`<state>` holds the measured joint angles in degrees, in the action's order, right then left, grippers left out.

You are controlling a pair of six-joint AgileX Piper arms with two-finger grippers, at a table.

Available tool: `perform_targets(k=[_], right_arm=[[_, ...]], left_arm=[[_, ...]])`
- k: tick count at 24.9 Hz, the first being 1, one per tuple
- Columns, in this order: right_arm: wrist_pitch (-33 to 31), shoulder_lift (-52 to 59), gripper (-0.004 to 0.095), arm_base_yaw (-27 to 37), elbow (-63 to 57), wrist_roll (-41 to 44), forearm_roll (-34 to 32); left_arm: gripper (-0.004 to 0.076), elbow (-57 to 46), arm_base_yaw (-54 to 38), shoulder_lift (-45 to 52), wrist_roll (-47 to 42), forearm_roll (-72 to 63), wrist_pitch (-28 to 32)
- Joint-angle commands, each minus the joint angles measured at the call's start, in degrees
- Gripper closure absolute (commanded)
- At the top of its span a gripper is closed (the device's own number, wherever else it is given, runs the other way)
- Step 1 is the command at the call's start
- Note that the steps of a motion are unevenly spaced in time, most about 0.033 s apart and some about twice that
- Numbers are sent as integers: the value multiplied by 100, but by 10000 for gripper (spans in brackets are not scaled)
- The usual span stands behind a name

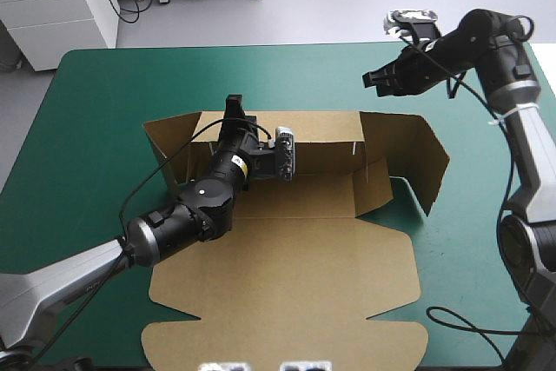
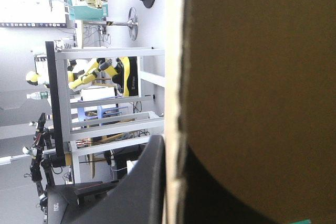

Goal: Fold the box

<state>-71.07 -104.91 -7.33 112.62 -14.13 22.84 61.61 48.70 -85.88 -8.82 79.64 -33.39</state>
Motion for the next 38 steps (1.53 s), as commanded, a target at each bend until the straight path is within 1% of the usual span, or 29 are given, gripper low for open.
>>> perform_targets(k=[1, 4, 6, 8, 12, 16, 21, 28, 31, 33, 34, 36, 38], right_arm=[[89, -16, 926, -254, 424, 117, -191], [89, -231, 926, -297, 476, 276, -522], [22, -349, 926, -297, 476, 528, -875], [-34, -433, 926, -297, 453, 705, -1040], [-34, -446, 926, -297, 414, 721, -875], [-34, -412, 926, -297, 334, 722, -897], [-44, -275, 926, -297, -39, 722, -885], [-44, 422, 927, -297, -669, 555, -905], [-44, 655, 927, -297, -962, 465, -797], [-44, 830, 927, -297, -1194, 348, -742], [-44, 882, 927, -297, -1342, 306, -742], [-44, 974, 928, -297, -1543, 255, -695], [-44, 986, 927, -297, -1639, 149, -382]], left_arm=[[731, 161, 34, 259, -110, 238, -84], [731, 161, 34, 259, -110, 238, -143], [731, 161, 34, 259, -123, 238, -193], [731, 161, 34, 259, -162, 238, -205], [731, 161, 34, 259, -229, 392, -217], [731, 161, 34, 259, -575, 894, -217], [731, 161, 21, 259, -629, 921, -217], [731, 161, 21, 235, -562, 896, -278], [729, 161, 21, 235, -562, 856, -383], [708, 161, 21, 235, -562, 856, -496], [707, 161, 21, 235, -531, 794, -570], [707, 161, 21, 235, -178, 483, -720], [707, 161, 21, 235, 91, 167, -872]])
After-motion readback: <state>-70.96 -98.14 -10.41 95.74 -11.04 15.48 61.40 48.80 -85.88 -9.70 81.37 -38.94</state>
